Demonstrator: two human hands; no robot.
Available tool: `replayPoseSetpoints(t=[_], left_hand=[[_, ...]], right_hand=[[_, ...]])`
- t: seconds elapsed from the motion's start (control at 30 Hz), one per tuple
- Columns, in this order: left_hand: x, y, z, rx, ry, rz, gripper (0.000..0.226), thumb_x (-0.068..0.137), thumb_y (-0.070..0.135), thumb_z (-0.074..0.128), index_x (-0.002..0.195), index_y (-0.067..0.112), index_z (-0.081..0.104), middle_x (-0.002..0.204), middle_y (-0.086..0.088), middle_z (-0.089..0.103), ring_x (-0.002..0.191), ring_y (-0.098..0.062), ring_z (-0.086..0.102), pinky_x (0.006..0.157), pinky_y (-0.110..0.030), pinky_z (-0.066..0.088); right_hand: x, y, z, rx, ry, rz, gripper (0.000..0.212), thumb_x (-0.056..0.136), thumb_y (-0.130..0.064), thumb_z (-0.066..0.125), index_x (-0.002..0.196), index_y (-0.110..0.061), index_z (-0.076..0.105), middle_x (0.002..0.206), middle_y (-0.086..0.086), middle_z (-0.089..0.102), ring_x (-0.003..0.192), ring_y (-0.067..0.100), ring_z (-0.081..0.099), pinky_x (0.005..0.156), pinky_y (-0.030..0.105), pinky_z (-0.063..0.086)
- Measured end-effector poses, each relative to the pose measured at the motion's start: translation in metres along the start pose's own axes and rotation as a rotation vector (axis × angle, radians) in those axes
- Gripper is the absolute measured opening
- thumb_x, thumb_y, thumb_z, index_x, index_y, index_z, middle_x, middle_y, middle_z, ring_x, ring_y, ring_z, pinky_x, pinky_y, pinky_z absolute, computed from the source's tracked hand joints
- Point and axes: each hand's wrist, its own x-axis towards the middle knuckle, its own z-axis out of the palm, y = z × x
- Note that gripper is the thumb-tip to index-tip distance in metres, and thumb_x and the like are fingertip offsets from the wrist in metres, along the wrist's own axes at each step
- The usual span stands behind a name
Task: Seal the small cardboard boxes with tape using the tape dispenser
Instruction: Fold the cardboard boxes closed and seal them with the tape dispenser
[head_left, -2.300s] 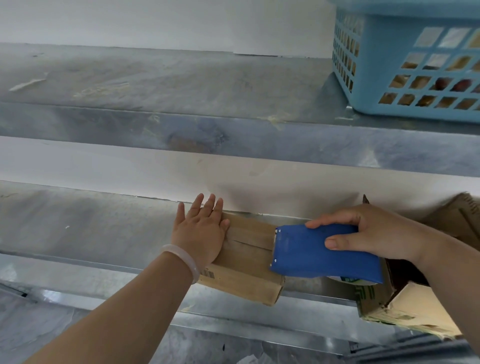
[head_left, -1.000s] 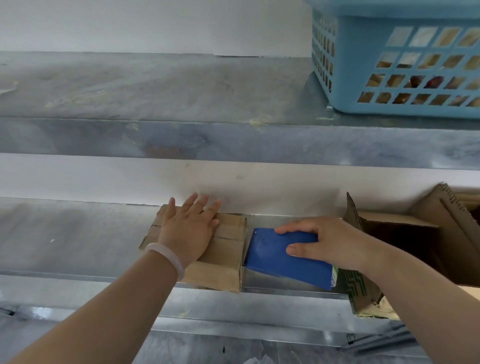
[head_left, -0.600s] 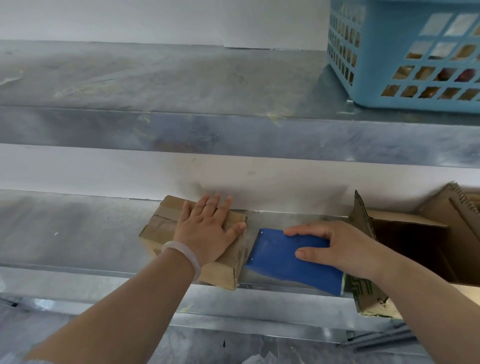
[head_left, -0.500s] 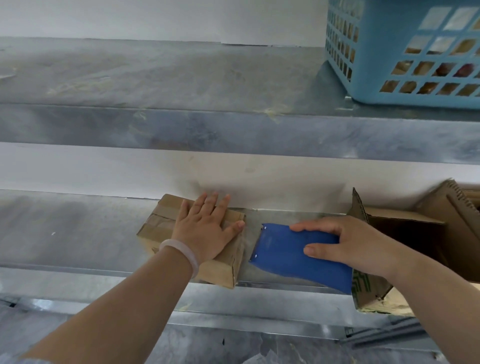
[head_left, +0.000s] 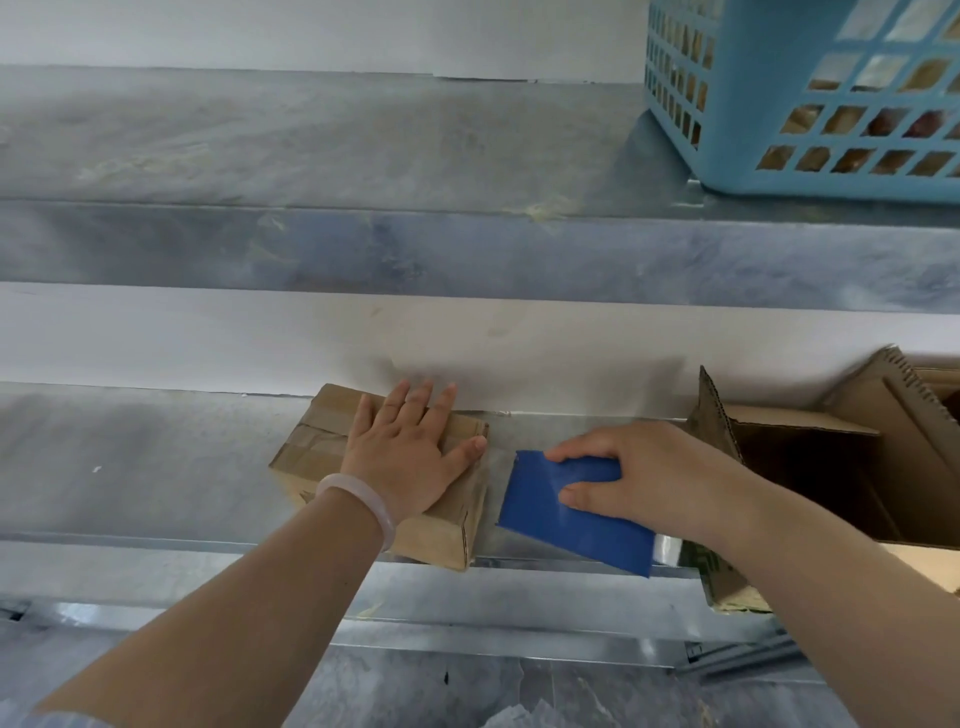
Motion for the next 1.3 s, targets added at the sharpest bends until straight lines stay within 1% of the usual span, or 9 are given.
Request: replayPoseSetpoints(t=[0.2, 0.43, 0.63, 0.77, 0.87, 1.0, 1.1, 1.23, 1.3], left_hand=[[0.001, 0.002, 0.0, 0.001, -0.004, -0.017, 0.078, 0.085, 0.078, 0.006, 0.151, 0.039, -0.007, 0.162, 0.01, -0.004, 0.148, -0.014, -0.01, 0.12, -0.046, -0.004], [0.003, 0.002, 0.0, 0.011, -0.015, -0.013, 0.078, 0.085, 0.077, 0.006, 0.151, 0.039, -0.007, 0.162, 0.01, -0.005, 0.148, -0.014, -0.01, 0.12, -0.047, -0.005], [0.002, 0.003, -0.001, 0.028, -0.018, -0.017, 0.078, 0.085, 0.077, 0.005, 0.152, 0.038, -0.007, 0.162, 0.009, -0.004, 0.149, -0.015, -0.009, 0.12, -0.047, -0.004], [0.002, 0.001, 0.0, 0.015, -0.011, -0.005, 0.08, 0.083, 0.078, 0.003, 0.152, 0.038, -0.007, 0.162, 0.009, -0.003, 0.149, -0.015, -0.009, 0.119, -0.048, -0.003], [0.001, -0.001, 0.001, 0.008, 0.002, 0.009, 0.081, 0.083, 0.078, 0.002, 0.152, 0.038, -0.006, 0.162, 0.009, -0.003, 0.149, -0.015, -0.009, 0.12, -0.048, -0.003], [0.001, 0.0, 0.001, -0.008, 0.015, 0.004, 0.08, 0.084, 0.078, 0.004, 0.152, 0.038, -0.004, 0.162, 0.01, -0.002, 0.149, -0.014, -0.008, 0.12, -0.047, -0.004], [0.001, 0.0, 0.001, -0.025, 0.022, -0.016, 0.08, 0.084, 0.079, 0.006, 0.152, 0.038, -0.002, 0.162, 0.01, 0.001, 0.149, -0.013, -0.006, 0.12, -0.045, -0.005], [0.001, 0.002, -0.002, -0.059, 0.021, -0.055, 0.081, 0.084, 0.079, 0.01, 0.153, 0.037, 0.003, 0.162, 0.011, 0.006, 0.148, -0.012, -0.003, 0.12, -0.045, -0.005], [0.001, 0.002, -0.004, -0.088, 0.014, -0.09, 0.08, 0.085, 0.079, 0.012, 0.153, 0.037, 0.004, 0.161, 0.011, 0.007, 0.149, -0.013, -0.002, 0.12, -0.046, -0.004]], right_hand=[[0.003, -0.03, 0.022, -0.166, 0.081, 0.015, 0.042, 0.088, -0.052, 0.058, 0.129, -0.049, 0.052, 0.13, -0.018, 0.058, 0.111, 0.01, 0.057, 0.093, 0.034, 0.05], [0.01, -0.021, 0.024, 0.083, 0.08, 0.079, 0.04, 0.085, -0.045, 0.067, 0.124, -0.041, 0.061, 0.122, -0.017, 0.061, 0.099, 0.004, 0.059, 0.085, 0.024, 0.051], [0.016, -0.02, 0.022, 0.086, 0.072, 0.073, 0.041, 0.083, -0.045, 0.069, 0.123, -0.039, 0.063, 0.123, -0.014, 0.063, 0.101, 0.006, 0.06, 0.088, 0.027, 0.053], [0.019, -0.03, 0.031, -0.248, 0.068, 0.042, 0.037, 0.088, -0.045, 0.058, 0.125, -0.039, 0.06, 0.123, -0.01, 0.062, 0.108, 0.016, 0.059, 0.09, 0.037, 0.051], [0.021, -0.025, 0.051, -0.469, 0.042, 0.023, 0.032, 0.095, -0.042, 0.046, 0.124, -0.034, 0.057, 0.111, -0.003, 0.066, 0.094, 0.019, 0.062, 0.074, 0.032, 0.051], [0.01, -0.009, 0.043, -0.429, 0.155, 0.034, 0.042, 0.099, -0.049, 0.037, 0.141, -0.043, 0.035, 0.097, -0.008, 0.065, 0.081, 0.015, 0.061, 0.069, 0.03, 0.052], [0.003, 0.003, 0.04, -0.552, 0.232, -0.008, 0.049, 0.102, -0.048, 0.028, 0.148, -0.039, 0.015, 0.072, -0.011, 0.052, 0.055, 0.009, 0.046, 0.048, 0.025, 0.041], [0.012, 0.027, 0.049, -0.8, 0.181, -0.061, 0.063, 0.104, -0.038, 0.028, 0.151, -0.027, -0.012, 0.103, 0.0, 0.063, 0.067, 0.016, 0.053, 0.064, 0.028, 0.043], [0.019, 0.042, 0.056, -0.893, 0.148, -0.096, 0.064, 0.104, -0.032, 0.029, 0.153, -0.024, -0.012, 0.112, 0.002, 0.062, 0.083, 0.021, 0.059, 0.076, 0.033, 0.041]])
